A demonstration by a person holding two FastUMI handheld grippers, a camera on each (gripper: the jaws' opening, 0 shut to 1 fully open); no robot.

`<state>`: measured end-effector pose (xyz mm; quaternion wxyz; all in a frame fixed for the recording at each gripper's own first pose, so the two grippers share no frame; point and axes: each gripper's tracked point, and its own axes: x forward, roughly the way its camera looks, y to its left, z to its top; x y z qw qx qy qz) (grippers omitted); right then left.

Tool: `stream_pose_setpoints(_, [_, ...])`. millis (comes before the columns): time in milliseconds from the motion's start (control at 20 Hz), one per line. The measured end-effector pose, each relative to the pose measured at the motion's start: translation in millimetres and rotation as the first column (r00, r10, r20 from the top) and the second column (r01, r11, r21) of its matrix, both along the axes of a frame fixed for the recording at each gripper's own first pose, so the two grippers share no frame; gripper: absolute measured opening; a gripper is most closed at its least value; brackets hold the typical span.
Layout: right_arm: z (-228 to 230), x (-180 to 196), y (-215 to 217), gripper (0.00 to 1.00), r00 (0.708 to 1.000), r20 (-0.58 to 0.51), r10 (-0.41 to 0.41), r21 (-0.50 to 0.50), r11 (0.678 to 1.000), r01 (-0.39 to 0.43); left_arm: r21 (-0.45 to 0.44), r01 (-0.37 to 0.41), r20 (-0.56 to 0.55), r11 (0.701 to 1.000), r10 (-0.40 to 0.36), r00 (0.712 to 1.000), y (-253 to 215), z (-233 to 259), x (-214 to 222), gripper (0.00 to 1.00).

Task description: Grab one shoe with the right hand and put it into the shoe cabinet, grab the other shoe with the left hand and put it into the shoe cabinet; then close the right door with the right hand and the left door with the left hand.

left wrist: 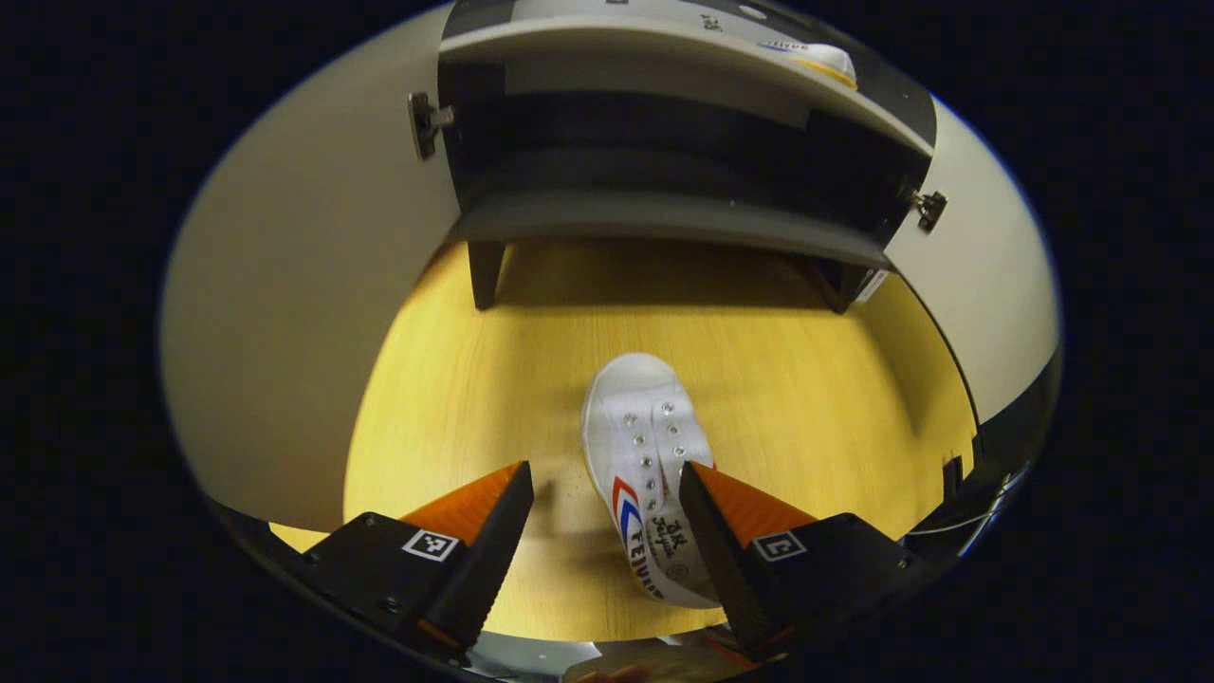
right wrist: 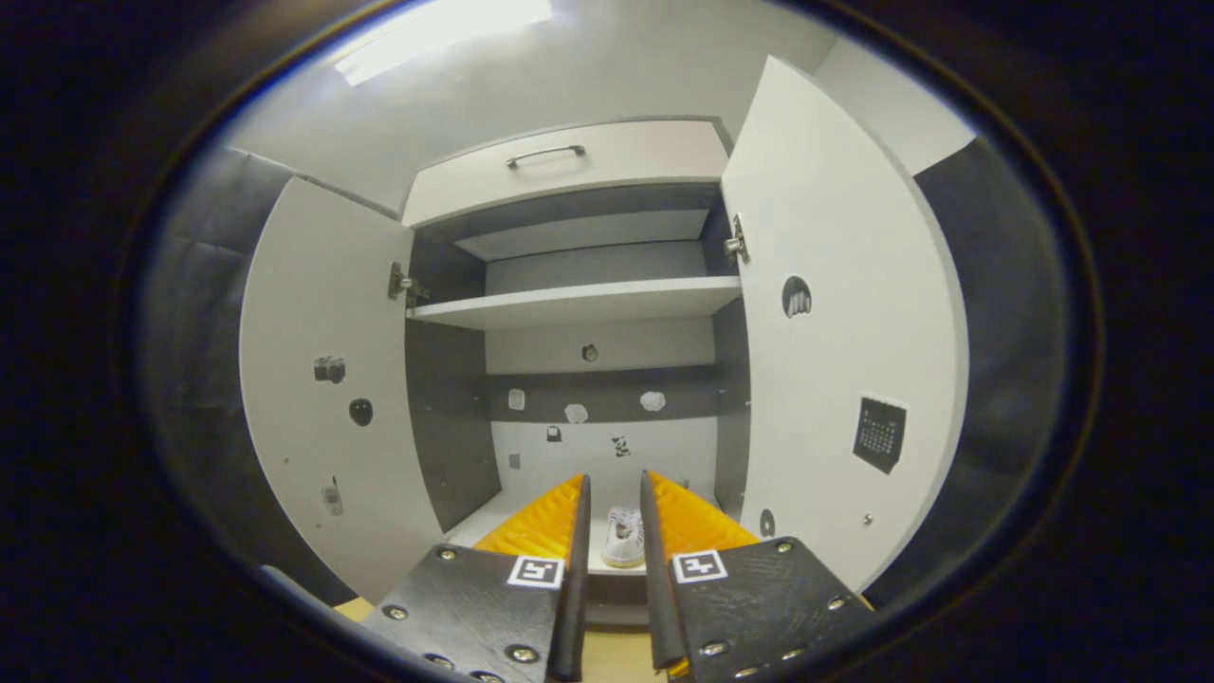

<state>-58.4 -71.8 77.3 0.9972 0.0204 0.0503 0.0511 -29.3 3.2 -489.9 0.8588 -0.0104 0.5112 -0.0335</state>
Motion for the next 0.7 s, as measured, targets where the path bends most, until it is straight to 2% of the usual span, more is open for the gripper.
stream_pose_setpoints(50, [1, -1, -2, 0.27, 1.000, 0.001, -0.007, 0.000, 1.000, 0.007, -0.005, -0.002, -0.023, 1.000, 0.002, 1.000, 1, -9, -3, 0.99])
stream_pose_setpoints(150, [1, -1, -8, 0.27, 1.000, 0.003, -0.021, -0.003, 1.000, 0.021, -0.006, -0.002, -0.058, 1.000, 0.002, 0.998, 2, -21, -7, 0.94])
stream_pose_setpoints(350, [-3, -2, -15, 0.27, 0.999, -0.001, -0.043, -0.023, 0.999, 0.043, -0.003, -0.009, -0.122, 1.000, 0.009, 0.992, 1, -45, -13, 0.93])
stream_pose_setpoints(550, [3, -1, -21, 0.28, 0.999, 0.013, -0.052, -0.037, 0.998, 0.052, -0.073, -0.037, -0.144, 0.997, 0.026, 0.989, -14, -51, -15, 0.84])
stream_pose_setpoints(600, [3, -3, -22, 0.28, 0.999, 0.015, -0.052, -0.036, 0.998, 0.053, -0.092, -0.050, -0.140, 0.995, 0.037, 0.990, -20, -49, -13, 0.65])
stream_pose_setpoints(700, [3, -1, -24, 0.28, 0.998, 0.017, -0.056, -0.032, 0.998, 0.056, -0.077, -0.071, -0.159, 0.994, 0.058, 0.986, -17, -49, -15, 0.40])
